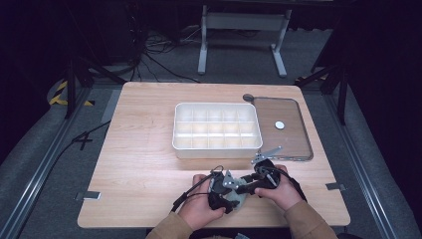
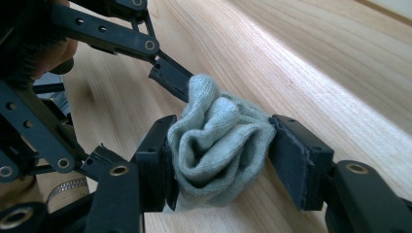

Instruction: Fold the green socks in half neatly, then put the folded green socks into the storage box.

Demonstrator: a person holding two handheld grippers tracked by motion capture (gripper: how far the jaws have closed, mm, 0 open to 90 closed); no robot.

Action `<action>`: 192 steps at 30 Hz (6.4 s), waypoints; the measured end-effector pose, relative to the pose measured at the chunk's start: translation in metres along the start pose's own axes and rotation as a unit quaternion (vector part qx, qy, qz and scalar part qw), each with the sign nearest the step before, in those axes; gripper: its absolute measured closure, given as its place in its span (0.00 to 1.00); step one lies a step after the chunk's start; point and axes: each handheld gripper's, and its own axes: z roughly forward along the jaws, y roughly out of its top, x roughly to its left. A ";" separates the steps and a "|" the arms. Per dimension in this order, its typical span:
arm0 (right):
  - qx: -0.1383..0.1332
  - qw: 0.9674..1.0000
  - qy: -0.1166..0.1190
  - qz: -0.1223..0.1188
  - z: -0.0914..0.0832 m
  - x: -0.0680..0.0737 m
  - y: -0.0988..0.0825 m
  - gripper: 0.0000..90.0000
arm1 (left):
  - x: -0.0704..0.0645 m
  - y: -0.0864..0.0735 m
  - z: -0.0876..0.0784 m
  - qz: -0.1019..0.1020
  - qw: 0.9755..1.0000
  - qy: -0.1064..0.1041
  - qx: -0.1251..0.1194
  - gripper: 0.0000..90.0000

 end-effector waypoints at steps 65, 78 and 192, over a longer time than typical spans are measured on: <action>0.013 0.985 -0.148 -0.089 -0.091 0.023 0.084 0.78 | 0.078 -0.065 -0.131 -0.124 0.988 0.091 -0.030 0.42; -0.001 0.981 -0.177 -0.082 -0.105 0.004 0.110 0.78 | 0.079 -0.069 -0.134 -0.126 0.987 0.098 -0.028 0.42; 0.127 0.974 -0.187 -0.022 -0.041 -0.056 0.125 0.60 | 0.077 -0.096 -0.134 -0.154 0.983 0.103 -0.018 0.43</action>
